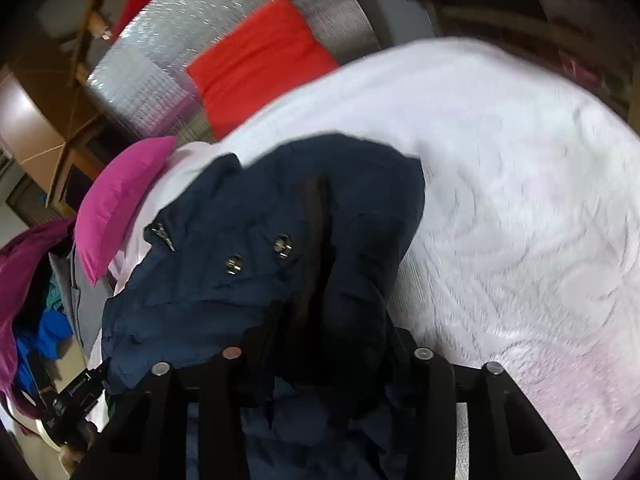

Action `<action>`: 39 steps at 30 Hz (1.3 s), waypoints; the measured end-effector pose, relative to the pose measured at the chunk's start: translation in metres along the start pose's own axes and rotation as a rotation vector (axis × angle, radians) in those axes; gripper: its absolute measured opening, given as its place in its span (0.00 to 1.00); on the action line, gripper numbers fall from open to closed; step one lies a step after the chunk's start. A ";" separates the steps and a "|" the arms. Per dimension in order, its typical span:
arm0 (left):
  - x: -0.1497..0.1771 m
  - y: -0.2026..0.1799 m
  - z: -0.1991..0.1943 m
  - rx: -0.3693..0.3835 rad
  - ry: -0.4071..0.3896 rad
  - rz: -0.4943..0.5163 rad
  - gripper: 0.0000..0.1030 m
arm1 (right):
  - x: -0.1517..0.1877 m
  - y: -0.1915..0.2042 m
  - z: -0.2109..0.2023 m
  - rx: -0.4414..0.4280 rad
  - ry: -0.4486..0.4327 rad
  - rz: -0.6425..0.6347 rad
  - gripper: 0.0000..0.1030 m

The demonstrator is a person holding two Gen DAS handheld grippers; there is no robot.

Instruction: Fold large clothes

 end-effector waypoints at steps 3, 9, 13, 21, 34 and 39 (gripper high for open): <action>0.000 0.000 -0.002 -0.012 0.019 -0.008 0.39 | -0.006 0.007 -0.008 -0.027 -0.022 -0.018 0.43; -0.004 0.013 -0.028 0.054 0.054 -0.082 0.60 | -0.002 -0.012 -0.005 -0.051 0.076 0.120 0.49; -0.008 0.031 -0.060 0.062 0.015 -0.047 0.72 | -0.013 -0.016 -0.037 -0.101 0.036 0.196 0.63; 0.019 0.096 -0.121 -0.004 -0.025 0.044 0.74 | -0.006 -0.025 -0.108 -0.110 -0.063 0.152 0.69; 0.096 0.144 -0.180 -0.022 0.073 0.041 0.74 | 0.060 -0.042 -0.172 -0.132 -0.027 0.115 0.71; 0.134 0.147 -0.186 -0.001 0.196 0.064 0.74 | 0.092 -0.051 -0.183 -0.147 0.047 0.112 0.71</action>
Point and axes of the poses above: each gripper's, at about its wrist camera, not at the fingertips, and z roughly the way its jaws point, y to its left, x to its underside, the point moved 8 cm from there along z, roughly the way its jaws point, and after that the axes turned 12 degrees about -y, right-handed, at the moved point
